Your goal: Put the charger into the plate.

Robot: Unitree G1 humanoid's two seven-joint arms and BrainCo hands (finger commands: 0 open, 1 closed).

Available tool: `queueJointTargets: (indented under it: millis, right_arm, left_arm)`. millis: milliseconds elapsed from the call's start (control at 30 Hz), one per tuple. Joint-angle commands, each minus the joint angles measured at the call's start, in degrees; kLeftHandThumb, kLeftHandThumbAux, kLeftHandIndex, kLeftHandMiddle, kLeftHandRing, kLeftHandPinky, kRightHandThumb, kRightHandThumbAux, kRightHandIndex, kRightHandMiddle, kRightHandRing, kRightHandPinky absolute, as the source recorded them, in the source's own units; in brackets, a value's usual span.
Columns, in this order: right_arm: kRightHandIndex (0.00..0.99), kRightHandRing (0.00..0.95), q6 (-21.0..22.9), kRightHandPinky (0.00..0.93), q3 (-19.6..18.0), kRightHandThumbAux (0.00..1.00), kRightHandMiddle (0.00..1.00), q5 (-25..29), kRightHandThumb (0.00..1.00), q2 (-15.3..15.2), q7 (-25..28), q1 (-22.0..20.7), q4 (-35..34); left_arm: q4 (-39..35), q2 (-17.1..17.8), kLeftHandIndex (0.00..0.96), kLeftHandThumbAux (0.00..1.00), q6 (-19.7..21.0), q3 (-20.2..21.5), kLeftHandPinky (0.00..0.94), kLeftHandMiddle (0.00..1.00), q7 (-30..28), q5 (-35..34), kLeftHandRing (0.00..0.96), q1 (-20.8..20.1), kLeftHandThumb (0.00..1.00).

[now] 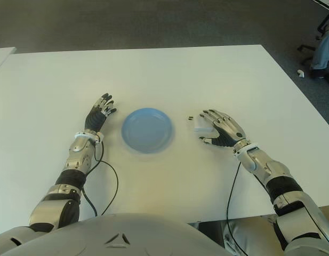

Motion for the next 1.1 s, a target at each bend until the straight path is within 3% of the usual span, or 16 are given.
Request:
queueJointTargets:
  millis: [33, 500, 1100]
  right_arm:
    - [0.000, 0.000, -0.4, 0.000, -1.4, 0.417, 0.001, -0.2, 0.020, 0.6, -1.1, 0.4, -0.5]
    - [0.000, 0.000, -2.2, 0.000, -5.8, 0.208, 0.000, 3.3, 0.243, 0.8, 2.7, -0.3, -2.2]
    - [0.000, 0.000, -4.0, 0.000, -6.8, 0.167, 0.000, 2.9, 0.276, 1.0, 6.1, -1.9, -2.0]
  left_arm:
    - [2.4, 0.2, 0.000, 0.565, 1.2, -0.1, 0.000, 0.028, -0.9, 0.3, 0.000, 0.5, 0.000]
    - [3.8, 0.3, 0.000, 0.568, 0.8, -0.2, 0.000, 0.032, -0.4, 0.7, 0.000, -0.2, 0.000]
    - [5.6, 0.2, 0.006, 0.571, 0.4, -0.2, 0.000, 0.021, -0.3, 0.8, 0.000, -1.2, 0.000]
